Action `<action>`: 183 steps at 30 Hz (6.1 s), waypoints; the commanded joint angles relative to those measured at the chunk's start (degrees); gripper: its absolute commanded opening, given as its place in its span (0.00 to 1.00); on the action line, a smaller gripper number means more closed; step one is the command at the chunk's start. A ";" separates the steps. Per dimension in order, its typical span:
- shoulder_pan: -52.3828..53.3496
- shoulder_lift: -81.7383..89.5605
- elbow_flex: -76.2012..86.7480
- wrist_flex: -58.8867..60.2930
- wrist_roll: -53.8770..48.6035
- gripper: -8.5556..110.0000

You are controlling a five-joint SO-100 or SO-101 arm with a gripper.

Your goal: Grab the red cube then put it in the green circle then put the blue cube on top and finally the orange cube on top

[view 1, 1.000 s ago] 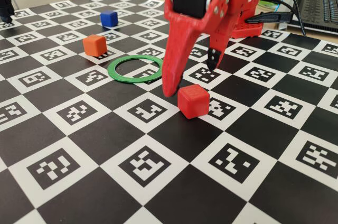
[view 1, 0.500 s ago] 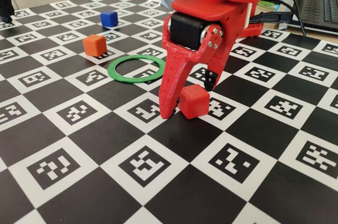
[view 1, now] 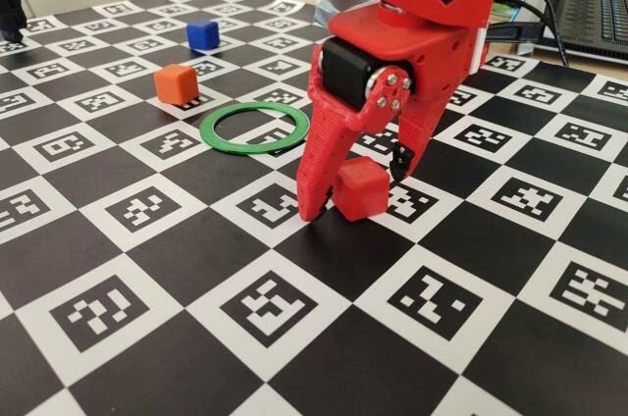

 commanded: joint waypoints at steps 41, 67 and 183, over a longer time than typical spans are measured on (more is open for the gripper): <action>4.13 4.66 -3.60 -6.59 3.43 0.14; 23.91 30.41 2.29 10.37 -37.44 0.14; 69.43 35.86 18.46 4.66 -82.97 0.49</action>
